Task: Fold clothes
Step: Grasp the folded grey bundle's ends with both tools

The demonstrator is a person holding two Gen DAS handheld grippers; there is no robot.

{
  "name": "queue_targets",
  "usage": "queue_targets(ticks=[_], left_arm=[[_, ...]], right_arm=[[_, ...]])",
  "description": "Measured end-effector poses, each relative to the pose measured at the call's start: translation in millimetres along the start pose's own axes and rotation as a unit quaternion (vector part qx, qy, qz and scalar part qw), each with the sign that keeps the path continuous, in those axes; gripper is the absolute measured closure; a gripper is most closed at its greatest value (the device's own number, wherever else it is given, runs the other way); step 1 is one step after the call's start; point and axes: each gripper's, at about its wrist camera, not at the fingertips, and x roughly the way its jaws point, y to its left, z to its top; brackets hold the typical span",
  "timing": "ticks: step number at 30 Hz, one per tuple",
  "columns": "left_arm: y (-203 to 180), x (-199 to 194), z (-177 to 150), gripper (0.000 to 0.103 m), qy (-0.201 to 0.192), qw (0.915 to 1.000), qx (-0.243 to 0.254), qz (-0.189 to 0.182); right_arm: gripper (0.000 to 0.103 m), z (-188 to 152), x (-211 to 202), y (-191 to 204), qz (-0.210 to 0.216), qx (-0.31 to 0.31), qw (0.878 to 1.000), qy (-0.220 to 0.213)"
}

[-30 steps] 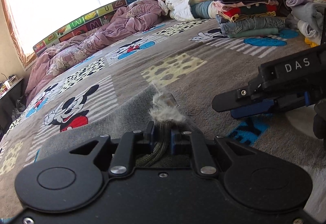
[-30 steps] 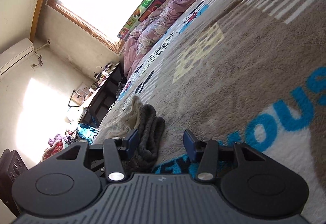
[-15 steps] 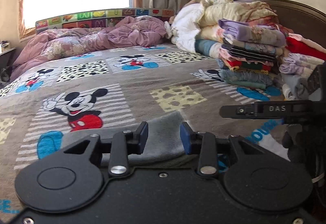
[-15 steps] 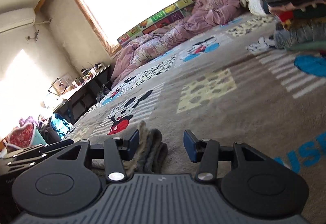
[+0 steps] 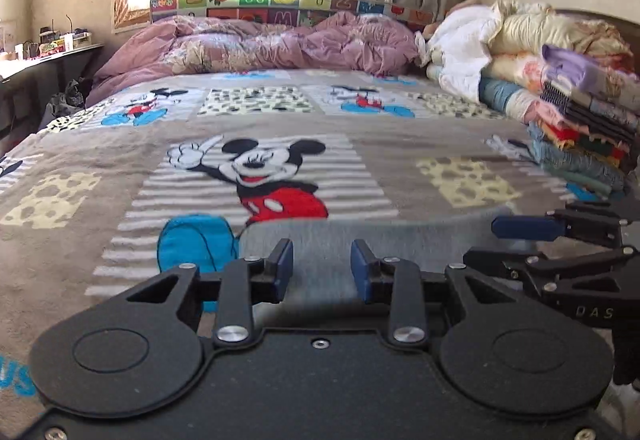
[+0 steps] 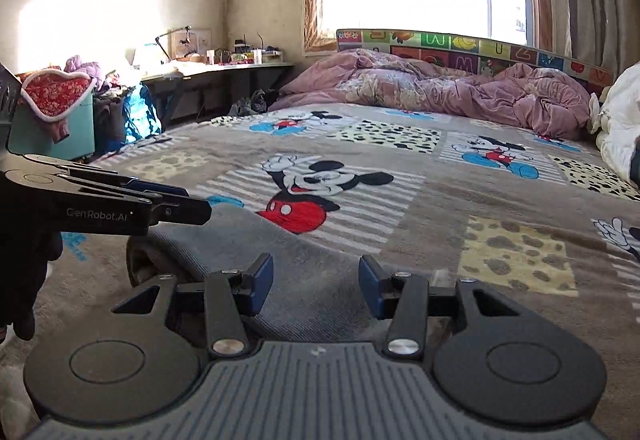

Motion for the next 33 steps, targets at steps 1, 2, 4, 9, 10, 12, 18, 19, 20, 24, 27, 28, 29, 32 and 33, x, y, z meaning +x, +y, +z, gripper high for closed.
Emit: queue_targets(ticks=[1, 2, 4, 9, 10, 12, 18, 19, 20, 24, 27, 28, 29, 32, 33], left_arm=[[-3, 4, -10, 0.072, 0.005, 0.9999, 0.008, 0.006], [-5, 4, -17, 0.072, -0.004, 0.9998, 0.014, 0.011], [-10, 3, -25, 0.072, -0.017, 0.9992, 0.027, 0.022], [-8, 8, -24, 0.072, -0.012, 0.9991, 0.035, 0.022], [-8, 8, -24, 0.072, -0.012, 0.9990, 0.037, 0.023], [-6, 1, -19, 0.072, -0.011, 0.9993, 0.028, 0.022], [-1, -28, -17, 0.071, -0.039, 0.9988, -0.016, 0.027], [1, -26, -20, 0.071, -0.036, 0.9987, -0.023, 0.026], [3, -23, -23, 0.071, -0.032, 0.9987, -0.033, 0.024], [3, -11, -27, 0.072, -0.007, 0.9992, -0.032, 0.021], [0, -11, -23, 0.071, 0.003, 0.9994, -0.026, 0.023], [1, -15, -20, 0.071, 0.005, 0.9993, -0.031, 0.018], [4, -20, -16, 0.069, 0.007, 0.9992, -0.038, 0.012], [22, -41, -9, 0.052, -0.009, 0.9952, -0.098, -0.001], [31, -46, -8, 0.051, -0.014, 0.9922, -0.124, 0.001]], right_arm=[[0.059, -10, 7, -5, 0.001, 0.004, 1.000, 0.016], [0.059, -18, 8, -9, 0.010, 0.007, 1.000, 0.012], [0.061, -22, 7, -10, 0.019, 0.000, 1.000, 0.006], [0.061, -22, 8, -10, 0.025, -0.005, 1.000, 0.007], [0.061, -22, 7, -8, 0.022, -0.008, 1.000, 0.008], [0.061, -19, 1, 0, 0.010, -0.024, 1.000, 0.007], [0.060, -11, -36, 13, -0.001, -0.069, 0.996, -0.060], [0.060, -13, -35, 11, -0.004, -0.067, 0.996, -0.057], [0.060, -15, -31, 9, -0.008, -0.060, 0.997, -0.043], [0.060, -28, -10, -7, -0.002, -0.008, 1.000, 0.007], [0.060, -23, -11, 0, -0.013, -0.021, 1.000, 0.018], [0.060, -21, -13, 0, -0.013, -0.019, 1.000, 0.019], [0.060, -20, -18, 0, -0.014, -0.015, 1.000, 0.014], [0.049, -17, -38, -4, -0.031, 0.003, 0.999, -0.011], [0.042, -16, -43, -9, -0.035, 0.020, 0.999, -0.016]])
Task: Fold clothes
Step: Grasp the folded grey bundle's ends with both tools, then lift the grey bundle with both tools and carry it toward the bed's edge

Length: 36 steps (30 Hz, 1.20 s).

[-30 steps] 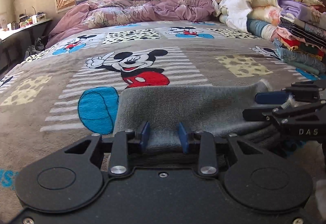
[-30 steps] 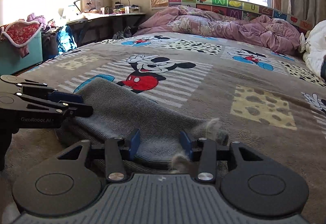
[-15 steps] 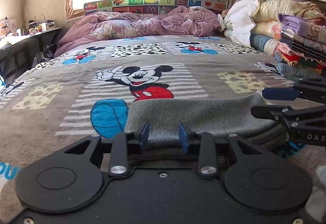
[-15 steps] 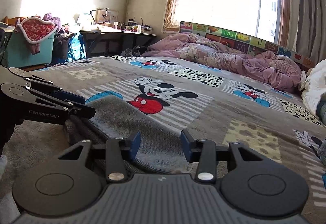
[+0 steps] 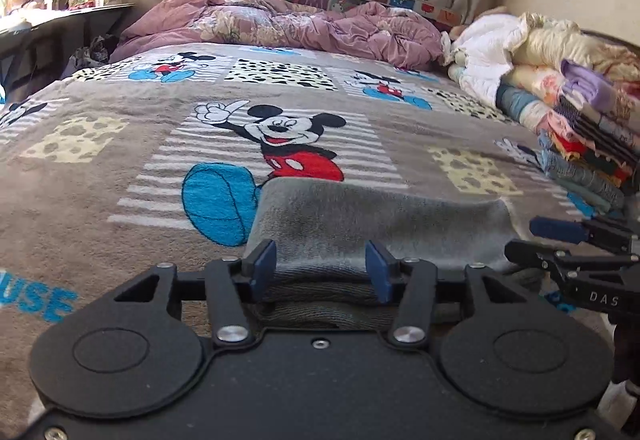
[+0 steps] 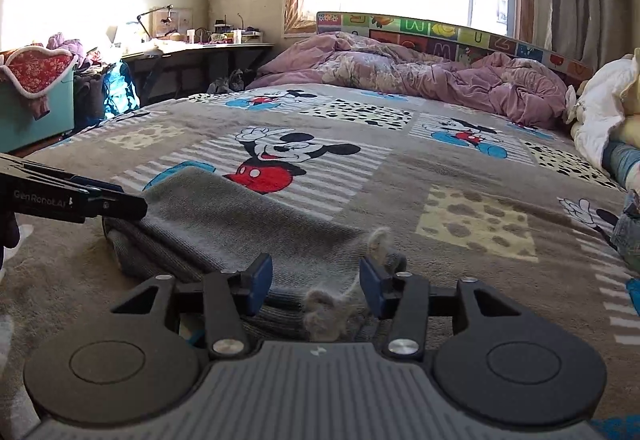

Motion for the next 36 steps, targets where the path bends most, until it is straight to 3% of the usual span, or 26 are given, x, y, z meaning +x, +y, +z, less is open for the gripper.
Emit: queue_targets(ticks=[3, 6, 9, 13, 21, 25, 27, 29, 32, 36], left_arm=[[31, -4, 8, 0.047, 0.002, 0.9950, -0.099, -0.007], [63, 2, 13, 0.043, 0.016, 0.9822, -0.186, -0.022], [84, 14, 16, 0.041, 0.036, 0.9697, -0.237, -0.047], [100, 39, 18, 0.041, 0.076, 0.9563, -0.268, -0.088], [93, 75, 14, 0.043, 0.116, 0.9450, -0.265, -0.154], [82, 85, 14, 0.062, 0.125, 0.9455, -0.254, -0.160], [80, 78, 15, 0.072, 0.117, 0.9467, -0.254, -0.160], [80, 66, 16, 0.075, 0.106, 0.9446, -0.265, -0.161], [78, 41, 22, 0.077, 0.083, 0.9475, -0.268, -0.154], [96, -5, 33, 0.077, 0.038, 0.9432, -0.298, -0.142]], right_arm=[[0.030, 2, 0, -25, 0.011, 0.103, 0.994, 0.018], [0.030, -1, 10, -53, 0.034, 0.228, 0.972, 0.040], [0.030, -11, 23, -74, 0.049, 0.323, 0.944, 0.057], [0.030, -23, 43, -77, 0.056, 0.357, 0.928, 0.091], [0.031, -23, 60, -65, 0.043, 0.329, 0.939, 0.087], [0.039, -24, 65, -66, 0.047, 0.336, 0.937, 0.079], [0.049, -24, 65, -69, 0.060, 0.345, 0.934, 0.078], [0.055, -23, 63, -71, 0.073, 0.347, 0.932, 0.078], [0.058, -14, 59, -67, 0.089, 0.340, 0.933, 0.075], [0.058, 11, 52, -45, 0.127, 0.320, 0.937, 0.063]])
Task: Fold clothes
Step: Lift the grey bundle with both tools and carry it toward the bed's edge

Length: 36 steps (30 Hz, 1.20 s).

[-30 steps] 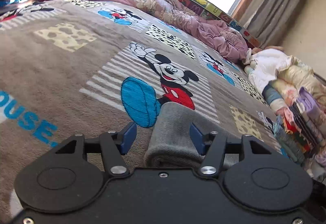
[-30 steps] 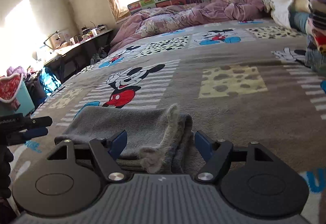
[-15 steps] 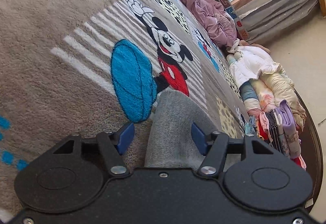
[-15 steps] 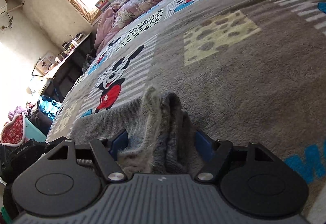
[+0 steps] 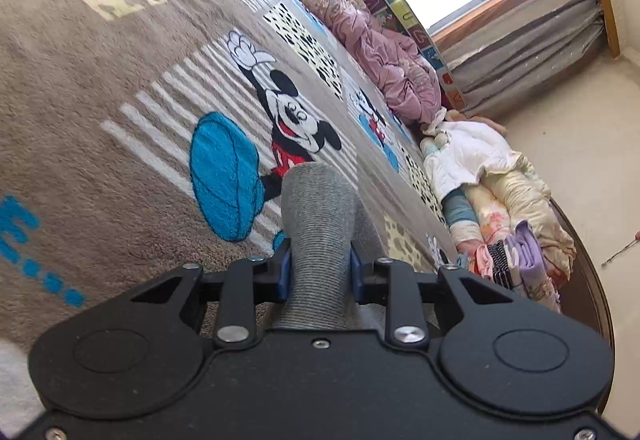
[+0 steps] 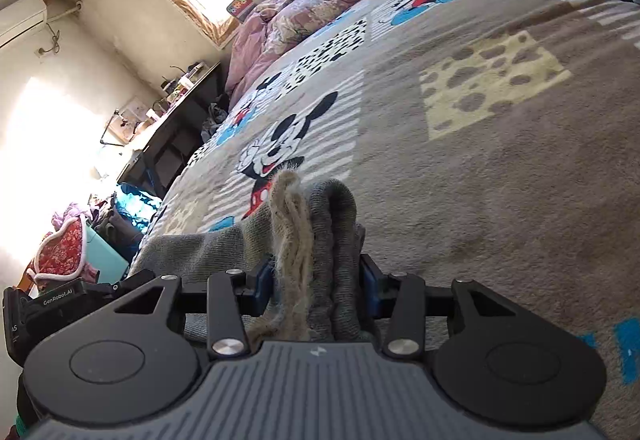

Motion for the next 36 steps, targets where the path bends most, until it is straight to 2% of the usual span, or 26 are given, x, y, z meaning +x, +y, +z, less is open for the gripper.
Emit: queue_targets(ticks=[5, 9, 13, 18, 22, 26, 31, 34, 36], left_arm=[[7, -78, 19, 0.077, -0.073, 0.9969, -0.029, 0.006], [28, -147, 29, 0.077, -0.134, 0.9889, -0.059, 0.023], [59, -206, 31, 0.077, -0.191, 0.9752, -0.101, 0.046], [110, -265, 24, 0.077, -0.248, 0.9514, -0.162, 0.083], [150, -293, 13, 0.077, -0.280, 0.9306, -0.212, 0.104], [177, -308, 4, 0.077, -0.304, 0.9135, -0.245, 0.115], [199, -312, 9, 0.077, -0.322, 0.9029, -0.260, 0.115], [209, -311, 18, 0.077, -0.329, 0.9018, -0.257, 0.111], [217, -312, 27, 0.077, -0.334, 0.9017, -0.252, 0.110]], right_arm=[[0.058, 10, 16, 61, 0.070, -0.031, 0.997, 0.022], [0.058, 11, 48, 123, 0.124, -0.066, 0.988, 0.060], [0.058, -1, 89, 194, 0.172, -0.113, 0.973, 0.101], [0.058, -29, 150, 270, 0.211, -0.169, 0.947, 0.171], [0.058, -56, 193, 311, 0.230, -0.200, 0.926, 0.223], [0.059, -78, 232, 339, 0.242, -0.220, 0.907, 0.267], [0.059, -86, 280, 363, 0.250, -0.234, 0.892, 0.296], [0.059, -85, 304, 375, 0.253, -0.236, 0.889, 0.299], [0.059, -82, 314, 379, 0.256, -0.221, 0.893, 0.296]])
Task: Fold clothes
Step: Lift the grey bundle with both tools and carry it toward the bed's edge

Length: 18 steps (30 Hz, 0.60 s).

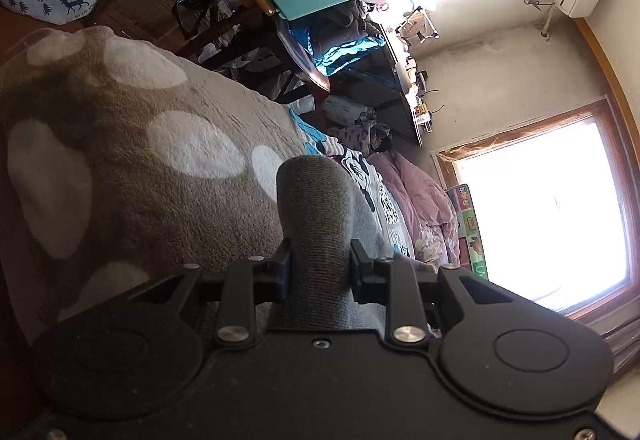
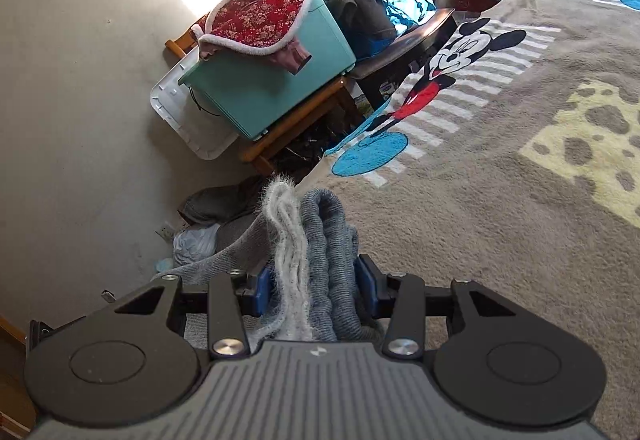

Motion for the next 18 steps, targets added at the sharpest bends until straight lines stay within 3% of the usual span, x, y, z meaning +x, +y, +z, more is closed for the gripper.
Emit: queue_targets(ticks=[5, 9, 14, 18], left_arm=[[-5, 20, 36, 0.077, -0.009, 0.9996, 0.016, -0.021], [-17, 38, 77, 0.077, -0.006, 0.9988, 0.032, -0.037], [-42, 66, 110, 0.077, 0.042, 0.9954, 0.073, -0.047], [-43, 94, 116, 0.077, 0.077, 0.9923, 0.094, -0.021]], right_arm=[[0.060, 6, 8, -8, 0.022, 0.065, 0.997, -0.031], [0.061, -15, 2, -8, 0.055, 0.148, 0.986, -0.055], [0.061, -62, 0, 0, 0.082, 0.254, 0.961, -0.072], [0.062, -97, 3, 11, 0.080, 0.302, 0.947, -0.072]])
